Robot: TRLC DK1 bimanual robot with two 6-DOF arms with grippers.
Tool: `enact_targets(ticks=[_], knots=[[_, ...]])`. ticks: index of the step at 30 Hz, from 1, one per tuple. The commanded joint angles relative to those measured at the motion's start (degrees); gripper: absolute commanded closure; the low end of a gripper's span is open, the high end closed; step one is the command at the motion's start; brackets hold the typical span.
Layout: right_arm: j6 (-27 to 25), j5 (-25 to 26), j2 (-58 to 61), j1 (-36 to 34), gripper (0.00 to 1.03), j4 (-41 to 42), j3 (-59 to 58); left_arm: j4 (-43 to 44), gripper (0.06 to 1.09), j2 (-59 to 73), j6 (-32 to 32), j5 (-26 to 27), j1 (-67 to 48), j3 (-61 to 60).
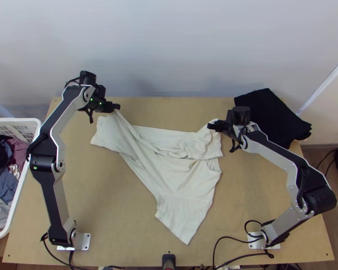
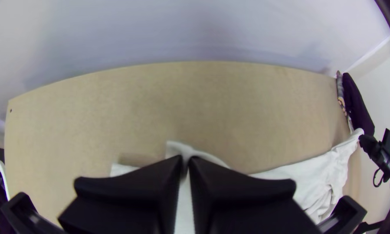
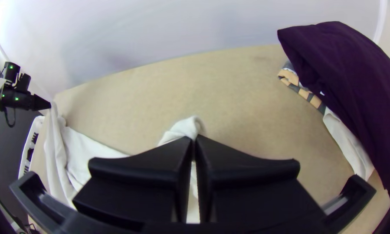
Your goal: Fold the t-shirt
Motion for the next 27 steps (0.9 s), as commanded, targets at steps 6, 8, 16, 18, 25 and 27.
enact_targets(ticks=[6, 8, 16, 18, 25, 27], knots=[[1.24, 1.14, 1.77, 0.21, 0.6, 0.37, 0.03, -2.41, 0.1, -2.86, -3.24, 8.85, 4.98, 7.08], [1.24, 1.14, 2.12, 0.3, 0.6, 0.37, 0.3, -5.22, 0.11, -3.92, -1.92, 13.07, 7.7, 7.08], [1.33, 1.14, 3.09, 0.47, 0.6, 0.28, 0.38, -19.55, 0.39, -5.5, 15.66, 15.71, 16.23, -3.29], [1.33, 1.14, 3.26, 0.47, 0.6, 0.28, 0.38, -17.97, 0.46, -7.61, 18.12, 15.36, 17.28, -9.0], [1.41, 1.22, 3.35, 1.17, 0.6, -0.16, 0.91, -12.17, 0.52, -13.32, 23.57, 15.27, 17.02, -23.24], [1.41, 1.4, 3.35, 1.17, 0.6, -0.34, 1.0, -11.29, 0.52, -13.41, 23.66, 15.27, 16.58, -24.65]])
